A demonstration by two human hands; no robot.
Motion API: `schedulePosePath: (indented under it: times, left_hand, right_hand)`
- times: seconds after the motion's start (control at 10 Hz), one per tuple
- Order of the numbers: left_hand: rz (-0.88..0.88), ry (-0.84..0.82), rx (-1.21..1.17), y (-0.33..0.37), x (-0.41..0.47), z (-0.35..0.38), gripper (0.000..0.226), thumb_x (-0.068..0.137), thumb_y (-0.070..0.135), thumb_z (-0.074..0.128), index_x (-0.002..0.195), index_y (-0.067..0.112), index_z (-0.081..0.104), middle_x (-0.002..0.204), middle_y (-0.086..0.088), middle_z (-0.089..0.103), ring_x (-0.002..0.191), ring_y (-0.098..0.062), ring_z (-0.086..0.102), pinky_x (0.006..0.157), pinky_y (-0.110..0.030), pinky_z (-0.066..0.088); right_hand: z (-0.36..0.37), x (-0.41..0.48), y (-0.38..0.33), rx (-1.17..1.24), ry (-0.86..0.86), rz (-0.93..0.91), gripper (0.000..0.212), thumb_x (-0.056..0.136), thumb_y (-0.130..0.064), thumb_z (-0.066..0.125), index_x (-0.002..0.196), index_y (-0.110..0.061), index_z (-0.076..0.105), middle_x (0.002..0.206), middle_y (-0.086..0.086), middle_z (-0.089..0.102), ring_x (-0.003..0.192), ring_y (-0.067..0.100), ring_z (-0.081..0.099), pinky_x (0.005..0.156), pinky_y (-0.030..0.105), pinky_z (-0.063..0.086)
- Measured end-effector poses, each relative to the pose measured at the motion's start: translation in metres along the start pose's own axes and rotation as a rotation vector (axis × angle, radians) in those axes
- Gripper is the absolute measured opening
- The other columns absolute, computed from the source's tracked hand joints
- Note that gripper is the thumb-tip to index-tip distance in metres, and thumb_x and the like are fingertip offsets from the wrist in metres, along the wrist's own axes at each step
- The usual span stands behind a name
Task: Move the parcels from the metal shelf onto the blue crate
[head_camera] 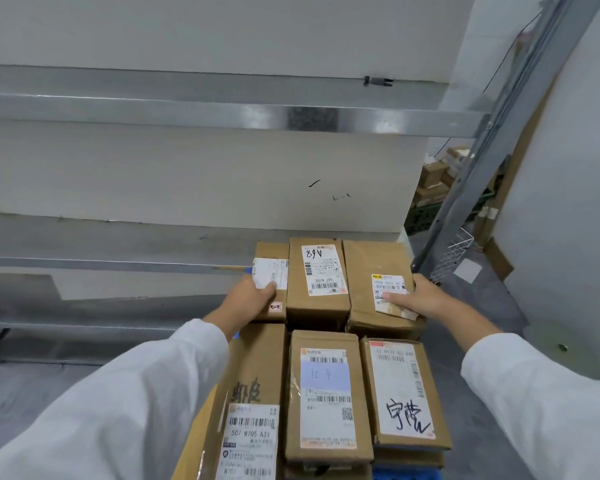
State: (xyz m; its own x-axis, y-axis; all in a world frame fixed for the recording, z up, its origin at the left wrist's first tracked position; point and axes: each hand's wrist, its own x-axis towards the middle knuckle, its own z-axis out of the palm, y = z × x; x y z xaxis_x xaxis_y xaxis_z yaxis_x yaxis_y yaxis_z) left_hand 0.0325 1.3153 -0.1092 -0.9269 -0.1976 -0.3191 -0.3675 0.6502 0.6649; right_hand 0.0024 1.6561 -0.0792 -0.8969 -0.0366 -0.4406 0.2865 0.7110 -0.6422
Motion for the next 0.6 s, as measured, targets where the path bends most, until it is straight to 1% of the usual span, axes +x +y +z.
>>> schedulePosePath:
  times: [0.1,0.2,0.3,0.4,0.5,0.6]
  left_hand:
    - [-0.015,-0.010,0.073,0.007,-0.002,0.003,0.053,0.099,0.042,0.048,0.138,0.006,0.046,0.135,-0.011,0.058,0.115,-0.029,0.057,0.086,-0.032,0.046]
    - [-0.015,-0.011,0.142,0.009,-0.002,0.001,0.054,0.100,0.043,0.045,0.137,0.004,0.045,0.134,-0.014,0.057,0.112,-0.029,0.057,0.080,-0.031,0.043]
    - [-0.012,-0.007,0.222,0.004,-0.008,-0.006,0.056,0.100,0.047,0.041,0.135,0.004,0.046,0.128,-0.019,0.057,0.112,-0.034,0.058,0.089,-0.039,0.048]
    - [0.067,0.087,0.495,-0.002,-0.027,-0.007,0.047,0.104,0.040,0.034,0.144,0.016,0.033,0.123,-0.018,0.047,0.108,-0.035,0.055,0.089,-0.045,0.051]
    - [0.108,0.239,0.541,0.005,-0.045,-0.011,0.044,0.103,0.038,0.032,0.130,0.004,0.043,0.119,-0.017,0.050,0.108,-0.034,0.053,0.089,-0.043,0.046]
    - [0.257,0.337,0.566,0.029,-0.065,-0.002,0.033,0.101,0.028,0.038,0.123,0.004,0.048,0.118,-0.014,0.052,0.107,-0.030,0.050,0.089,-0.039,0.045]
  right_hand:
    - [0.001,0.000,-0.003,-0.031,-0.019,-0.013,0.025,0.083,-0.038,0.075,0.090,-0.036,0.050,0.103,-0.009,0.061,0.085,0.004,0.054,0.065,0.021,0.044]
    - [0.000,0.001,-0.002,-0.088,-0.026,-0.028,0.032,0.085,-0.040,0.072,0.110,-0.031,0.056,0.122,-0.002,0.063,0.107,0.016,0.059,0.082,0.030,0.049]
    - [0.000,-0.004,-0.002,-0.077,-0.003,-0.017,0.046,0.089,-0.045,0.064,0.126,-0.019,0.055,0.128,0.005,0.061,0.111,0.021,0.060,0.092,0.037,0.050]
    - [0.004,-0.014,-0.005,-0.190,0.132,0.062,0.065,0.097,-0.050,0.048,0.144,-0.006,0.038,0.144,0.014,0.045,0.124,0.031,0.051,0.095,0.040,0.046]
    - [0.006,-0.028,-0.018,-0.338,0.274,0.015,0.061,0.098,-0.046,0.045,0.144,-0.006,0.035,0.145,0.018,0.039,0.130,0.036,0.041,0.104,0.048,0.040]
    - [0.019,-0.050,-0.036,-0.360,0.286,-0.111,0.051,0.098,-0.032,0.050,0.140,-0.009,0.037,0.143,0.014,0.040,0.131,0.032,0.038,0.103,0.048,0.042]
